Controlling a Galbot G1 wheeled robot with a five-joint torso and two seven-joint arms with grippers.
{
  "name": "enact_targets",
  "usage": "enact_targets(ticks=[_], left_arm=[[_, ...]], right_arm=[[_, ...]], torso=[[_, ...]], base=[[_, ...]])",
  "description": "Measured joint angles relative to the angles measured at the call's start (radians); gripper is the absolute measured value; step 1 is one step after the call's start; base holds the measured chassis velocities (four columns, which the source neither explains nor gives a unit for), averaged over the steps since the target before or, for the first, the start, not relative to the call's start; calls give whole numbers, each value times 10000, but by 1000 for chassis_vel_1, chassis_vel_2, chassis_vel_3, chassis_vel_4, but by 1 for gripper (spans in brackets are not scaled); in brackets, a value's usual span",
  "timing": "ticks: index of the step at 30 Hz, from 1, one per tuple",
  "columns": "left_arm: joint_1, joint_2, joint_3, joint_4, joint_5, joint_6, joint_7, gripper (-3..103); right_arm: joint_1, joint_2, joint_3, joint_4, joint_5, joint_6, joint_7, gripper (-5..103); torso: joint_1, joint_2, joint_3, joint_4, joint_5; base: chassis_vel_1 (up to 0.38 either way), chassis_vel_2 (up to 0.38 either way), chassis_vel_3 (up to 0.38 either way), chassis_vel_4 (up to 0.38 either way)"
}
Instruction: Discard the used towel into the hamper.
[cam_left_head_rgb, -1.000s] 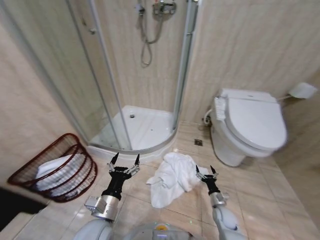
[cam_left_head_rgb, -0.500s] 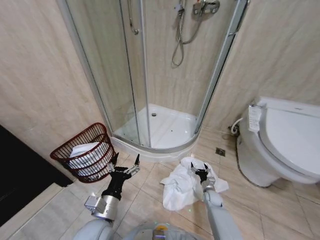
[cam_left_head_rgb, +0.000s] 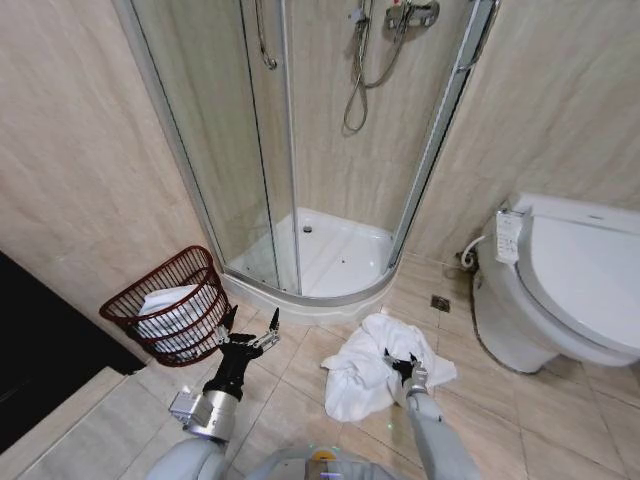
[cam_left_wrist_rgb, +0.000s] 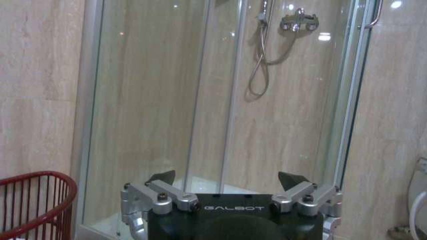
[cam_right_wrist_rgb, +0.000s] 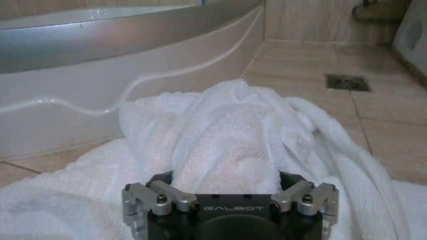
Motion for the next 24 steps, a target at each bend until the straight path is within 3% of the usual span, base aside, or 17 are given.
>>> enact_targets(ticks=[5, 7, 9, 10, 17, 20, 21, 23, 24], left_arm=[[0, 0, 0, 0, 0, 0, 0, 100], [0, 0, 0, 0, 0, 0, 0, 100], [0, 0, 0, 0, 0, 0, 0, 100], [0, 0, 0, 0, 0, 0, 0, 100], [0, 0, 0, 0, 0, 0, 0, 100], [0, 0, 0, 0, 0, 0, 0, 100], [0, 0, 0, 0, -1, 0, 0, 100], [0, 0, 0, 0, 0, 0, 0, 100], [0, 0, 0, 0, 0, 0, 0, 100]], right_arm=[[-163, 42, 10, 273, 77, 24, -184, 77], [-183, 53, 10, 324, 79, 18, -191, 77], [-254, 106, 23, 558, 80, -35, -203, 66], [-254, 106, 23, 558, 80, -35, -203, 66], [-401, 188, 92, 849, 68, -58, -231, 33], [-524, 229, 131, 1111, 105, -72, -231, 28], [-620, 253, 157, 1314, 143, -83, -231, 18], [-698, 269, 183, 1468, 167, -86, -235, 18], [-818, 301, 225, 1726, 207, -87, -247, 12]], torso=[[1, 0, 1, 0, 1], [1, 0, 2, -1, 1], [1, 0, 2, -1, 1], [1, 0, 2, -1, 1], [2, 0, 3, 0, 0], [2, 0, 3, 0, 1], [2, 0, 3, 1, 1], [2, 0, 3, 1, 2], [2, 0, 3, 1, 2]], base=[[0, 0, 0, 0], [0, 0, 0, 0], [0, 0, 0, 0], [0, 0, 0, 0], [0, 0, 0, 0], [0, 0, 0, 0], [0, 0, 0, 0], [0, 0, 0, 0], [0, 0, 0, 0]])
